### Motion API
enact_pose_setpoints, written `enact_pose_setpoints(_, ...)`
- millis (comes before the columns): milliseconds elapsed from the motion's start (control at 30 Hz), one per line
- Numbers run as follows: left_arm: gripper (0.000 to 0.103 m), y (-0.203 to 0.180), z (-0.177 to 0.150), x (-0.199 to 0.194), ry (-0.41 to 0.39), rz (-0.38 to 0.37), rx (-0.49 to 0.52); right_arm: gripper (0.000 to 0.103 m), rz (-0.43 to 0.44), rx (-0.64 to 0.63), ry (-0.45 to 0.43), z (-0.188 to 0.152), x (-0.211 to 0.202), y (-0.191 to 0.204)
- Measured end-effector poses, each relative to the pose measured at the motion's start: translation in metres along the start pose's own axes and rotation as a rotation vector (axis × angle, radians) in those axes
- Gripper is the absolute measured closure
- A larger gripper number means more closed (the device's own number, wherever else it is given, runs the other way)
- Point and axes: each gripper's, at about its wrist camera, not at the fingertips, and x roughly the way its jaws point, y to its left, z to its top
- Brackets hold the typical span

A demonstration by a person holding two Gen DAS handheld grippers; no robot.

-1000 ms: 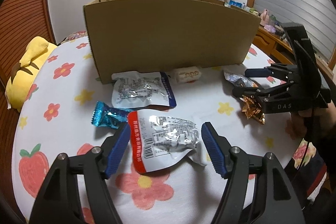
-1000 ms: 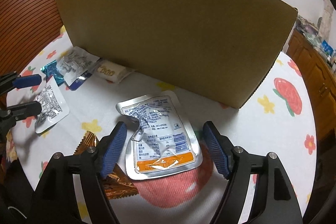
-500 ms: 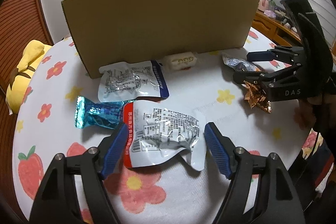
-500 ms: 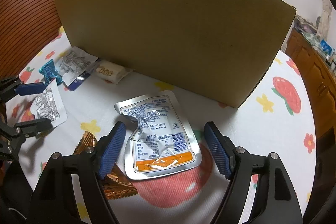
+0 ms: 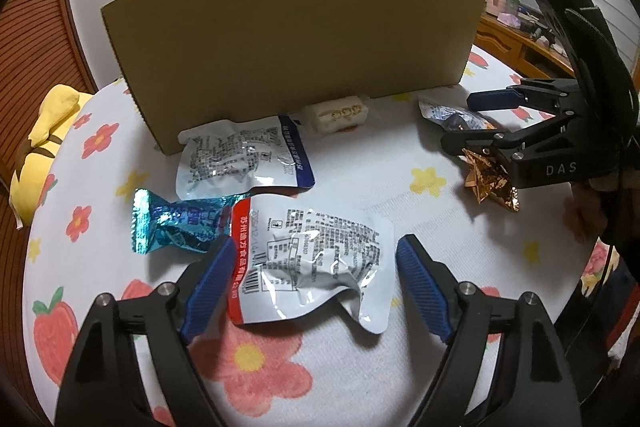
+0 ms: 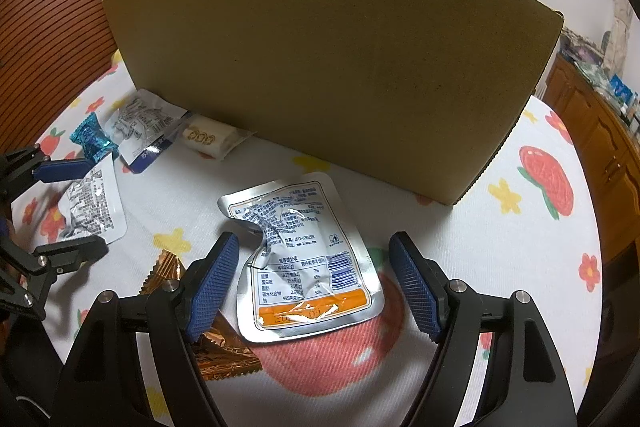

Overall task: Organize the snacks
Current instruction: 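Grasp the red-edged silver pouch with the left tool while the right tool grasps the orange-striped pouch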

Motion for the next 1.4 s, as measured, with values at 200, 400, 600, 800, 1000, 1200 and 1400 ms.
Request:
enact_pose_setpoints(200,0.015,-0.001,0.003,0.004,0.010,-0.014,0.007,0.024,0.000,0.000,-0.001,0.000,0.000,0.000)
enact_pose_setpoints(400,0.025,-0.001,0.001,0.001,-0.008,-0.018,0.015,0.024,0.000,0.000,-0.001,0.000,0.000,0.000)
enact_pose_setpoints(600,0.038,-0.005,-0.006,-0.006,-0.037,-0.006,0.035,0.024,-0.001,0.000,-0.001,0.000,0.000,0.000)
enact_pose_setpoints(800,0.043,-0.005,-0.007,-0.007,-0.050,0.006,0.025,0.023,0.000,0.001,0.000,0.000,0.000,0.000)
enact_pose_setpoints(1000,0.044,0.000,-0.006,-0.010,-0.054,-0.008,-0.017,0.023,0.000,0.001,0.000,0.000,0.000,0.000)
enact_pose_setpoints(1200,0.044,0.004,-0.005,-0.018,-0.075,-0.015,-0.043,0.023,0.000,0.001,0.000,0.000,0.000,0.000)
enact_pose_setpoints(1400,0.043,0.004,0.000,-0.031,-0.109,-0.021,-0.048,0.023,0.000,0.001,0.000,0.000,0.000,-0.001)
